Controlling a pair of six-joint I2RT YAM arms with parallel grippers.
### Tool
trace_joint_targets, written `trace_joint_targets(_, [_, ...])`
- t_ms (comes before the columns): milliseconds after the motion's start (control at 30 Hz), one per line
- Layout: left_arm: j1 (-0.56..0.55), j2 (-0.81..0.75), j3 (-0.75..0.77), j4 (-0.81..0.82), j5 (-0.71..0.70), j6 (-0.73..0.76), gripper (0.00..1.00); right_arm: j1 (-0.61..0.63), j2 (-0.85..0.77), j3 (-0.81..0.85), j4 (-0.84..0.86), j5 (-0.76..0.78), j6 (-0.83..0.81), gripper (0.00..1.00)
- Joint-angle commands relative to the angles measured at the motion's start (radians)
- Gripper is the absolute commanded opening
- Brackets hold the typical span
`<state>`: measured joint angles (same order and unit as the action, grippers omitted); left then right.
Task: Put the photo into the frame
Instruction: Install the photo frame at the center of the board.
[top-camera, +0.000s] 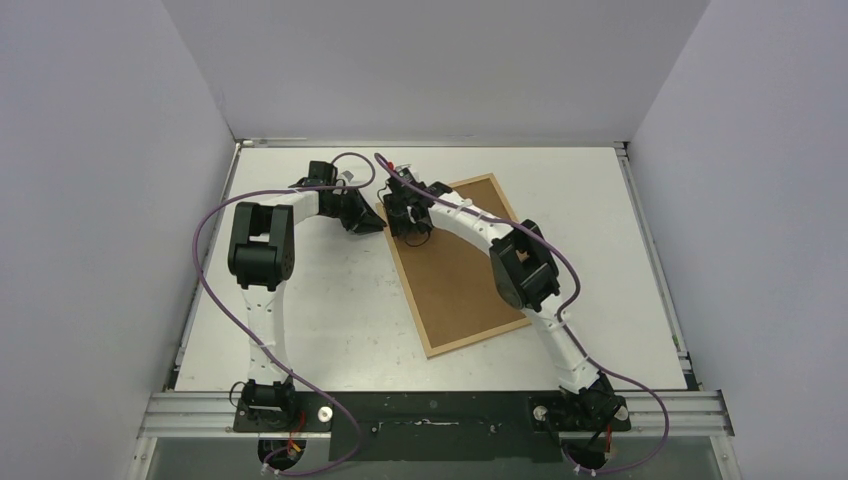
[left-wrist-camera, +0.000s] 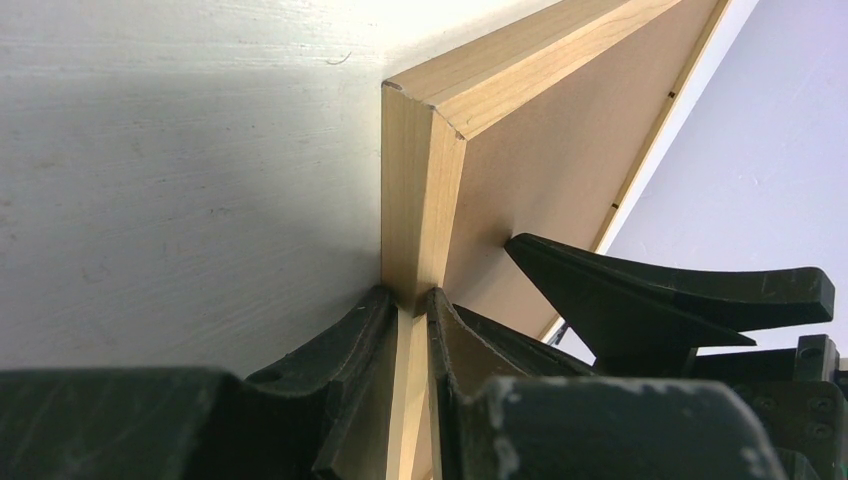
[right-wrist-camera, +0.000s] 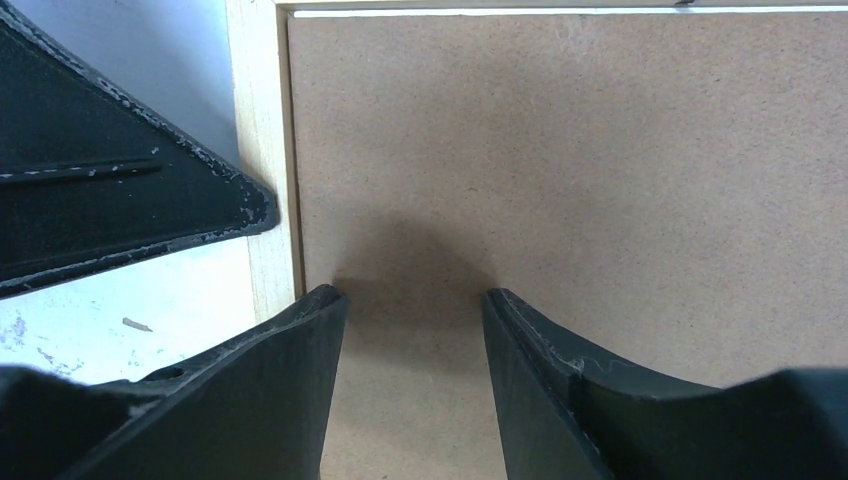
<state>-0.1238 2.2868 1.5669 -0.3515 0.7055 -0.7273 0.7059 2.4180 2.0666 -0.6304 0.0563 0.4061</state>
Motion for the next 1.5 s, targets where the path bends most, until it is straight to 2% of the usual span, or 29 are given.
trace_joint_targets(0, [-0.035, 0.119, -0.064, -0.131, -0.165, 0.074, 0.14, -0.003, 0.082, -0.022, -0.097, 0.060, -0.022, 0.55])
trace_joint_targets(300, [-0.033, 0.121, -0.065, -0.143, -0.164, 0.085, 0.14, -0.029, 0.029, -0.044, -0.060, 0.019, 0.061, 0.57])
trace_joint_targets(500, [-0.033, 0.121, -0.062, -0.144, -0.164, 0.089, 0.14, -0.058, 0.004, -0.033, -0.023, -0.093, 0.104, 0.61])
trace_joint_targets(733, [-0.033, 0.125, -0.050, -0.150, -0.162, 0.092, 0.14, -0.039, 0.046, 0.014, -0.076, -0.107, 0.016, 0.63])
trace_joint_targets(1033, [-0.033, 0.128, -0.051, -0.155, -0.161, 0.098, 0.14, -0.028, 0.046, -0.060, -0.079, -0.081, -0.037, 0.64])
trace_joint_targets(1467, [-0.034, 0.126, -0.056, -0.155, -0.163, 0.097, 0.14, -0.025, 0.075, -0.053, -0.114, -0.067, -0.078, 0.64])
